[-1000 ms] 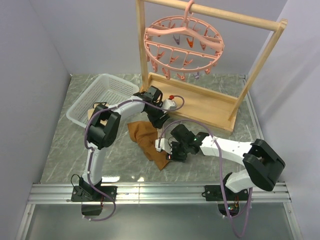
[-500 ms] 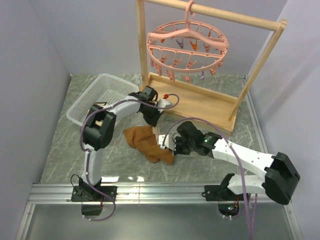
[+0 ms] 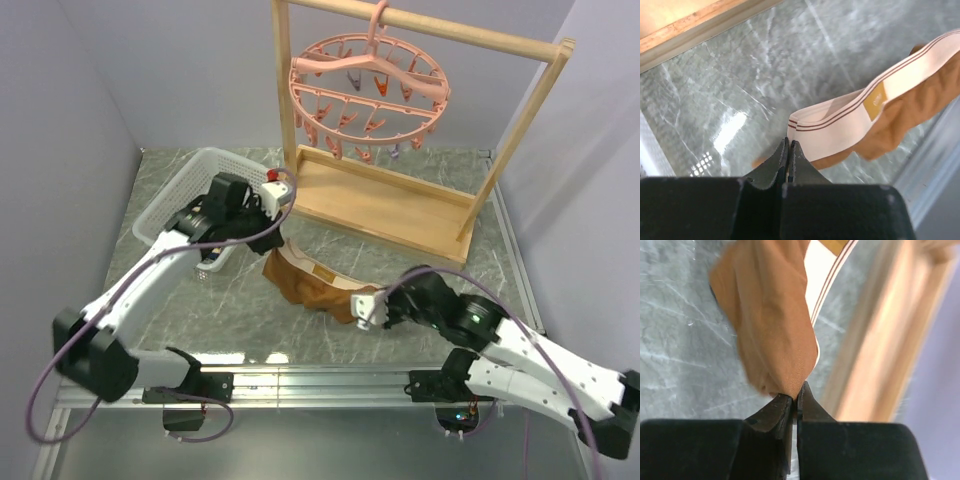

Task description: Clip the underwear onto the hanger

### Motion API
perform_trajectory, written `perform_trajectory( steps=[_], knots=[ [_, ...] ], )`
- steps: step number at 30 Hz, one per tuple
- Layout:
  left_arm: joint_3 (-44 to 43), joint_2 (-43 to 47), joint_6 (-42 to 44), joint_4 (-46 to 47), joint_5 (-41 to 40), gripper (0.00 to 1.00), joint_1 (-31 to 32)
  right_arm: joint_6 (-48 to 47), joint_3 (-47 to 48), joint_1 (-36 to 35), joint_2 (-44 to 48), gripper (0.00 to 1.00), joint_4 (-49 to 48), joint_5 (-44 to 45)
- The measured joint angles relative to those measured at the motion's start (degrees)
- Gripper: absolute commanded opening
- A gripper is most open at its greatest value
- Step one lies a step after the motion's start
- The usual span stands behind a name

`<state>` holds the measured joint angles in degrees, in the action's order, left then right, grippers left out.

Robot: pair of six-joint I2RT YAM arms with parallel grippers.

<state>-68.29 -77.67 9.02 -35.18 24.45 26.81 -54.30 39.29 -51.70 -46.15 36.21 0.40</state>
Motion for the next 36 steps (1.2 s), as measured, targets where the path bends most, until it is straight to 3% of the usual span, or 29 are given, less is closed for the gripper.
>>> perform_trajectory(
  steps=[7,14,18,22,27,28,30,31,32,35,36],
  knots=[
    [4.07,14.01,-1.20,-2.16,1.79,0.00,0.02,-3.93,-1.49,-6.40,18.82,0.00,5.68,1.60],
    [4.00,21.77,-2.14,-8.63,4.63,0.00,0.13,-9.55,-5.51,-6.67,32.33,0.00,4.72,-3.76],
    [3.65,21.68,-2.89,-11.28,3.43,0.00,0.15,-11.58,-12.59,-6.67,30.53,0.00,-2.23,-4.44],
    [3.96,15.74,-4.85,-9.31,-0.79,0.00,0.15,-13.86,-20.63,-5.62,21.44,0.00,-12.09,-3.32],
    [5.05,0.13,-6.82,-1.14,-7.82,0.00,0.17,-18.21,-24.90,5.44,7.93,0.00,-25.73,-4.46],
    [5.07,-3.50,-7.13,1.14,-8.96,0.00,0.17,-19.45,-25.27,8.48,5.29,0.10,-28.57,-4.52],
    [5.05,-8.68,-7.23,4.39,-10.40,0.02,0.17,-21.62,-25.35,13.38,0.61,0.45,-33.35,-5.07],
    [4.96,-11.10,-7.21,5.84,-11.15,0.11,0.17,-22.16,-25.18,15.10,-1.51,0.62,-34.88,-5.53],
    [4.59,-12.98,-7.17,6.54,-11.91,0.29,0.17,-22.67,-24.59,16.26,-3.52,0.86,-35.52,-5.86],
    [1.77,-18.51,-6.73,8.07,-14.38,0.50,0.13,-24.09,-22.80,17.38,-7.06,0.88,-35.87,-5.79],
    [0.66,-19.63,-6.60,8.24,-15.06,0.52,-0.02,-23.98,-21.99,17.46,-7.48,0.88,-35.17,-5.57]
  ],
)
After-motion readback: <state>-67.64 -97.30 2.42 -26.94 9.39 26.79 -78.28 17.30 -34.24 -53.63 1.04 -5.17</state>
